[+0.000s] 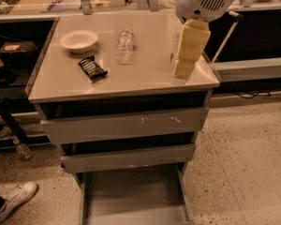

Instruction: Place rxbar chocolate into bottom drawer

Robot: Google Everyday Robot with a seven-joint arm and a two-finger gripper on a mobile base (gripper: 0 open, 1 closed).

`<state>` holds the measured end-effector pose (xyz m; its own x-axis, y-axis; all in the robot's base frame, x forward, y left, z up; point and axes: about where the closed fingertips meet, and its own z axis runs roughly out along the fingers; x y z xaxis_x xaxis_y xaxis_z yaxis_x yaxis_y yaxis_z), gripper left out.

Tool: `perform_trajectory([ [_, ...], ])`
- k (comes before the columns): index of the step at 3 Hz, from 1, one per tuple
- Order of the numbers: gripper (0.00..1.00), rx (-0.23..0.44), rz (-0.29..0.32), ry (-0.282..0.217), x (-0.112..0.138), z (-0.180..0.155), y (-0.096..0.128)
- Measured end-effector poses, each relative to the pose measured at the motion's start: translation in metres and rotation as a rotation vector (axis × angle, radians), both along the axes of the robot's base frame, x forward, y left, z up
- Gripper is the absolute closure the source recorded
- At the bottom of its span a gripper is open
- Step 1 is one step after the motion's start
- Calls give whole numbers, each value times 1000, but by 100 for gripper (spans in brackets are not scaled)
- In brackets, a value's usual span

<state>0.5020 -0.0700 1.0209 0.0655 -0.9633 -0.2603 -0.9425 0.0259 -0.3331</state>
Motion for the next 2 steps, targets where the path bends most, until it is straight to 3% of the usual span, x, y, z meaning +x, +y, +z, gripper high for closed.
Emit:
perform_trajectory([
  [2, 0, -6, 106, 10, 32, -20, 71],
])
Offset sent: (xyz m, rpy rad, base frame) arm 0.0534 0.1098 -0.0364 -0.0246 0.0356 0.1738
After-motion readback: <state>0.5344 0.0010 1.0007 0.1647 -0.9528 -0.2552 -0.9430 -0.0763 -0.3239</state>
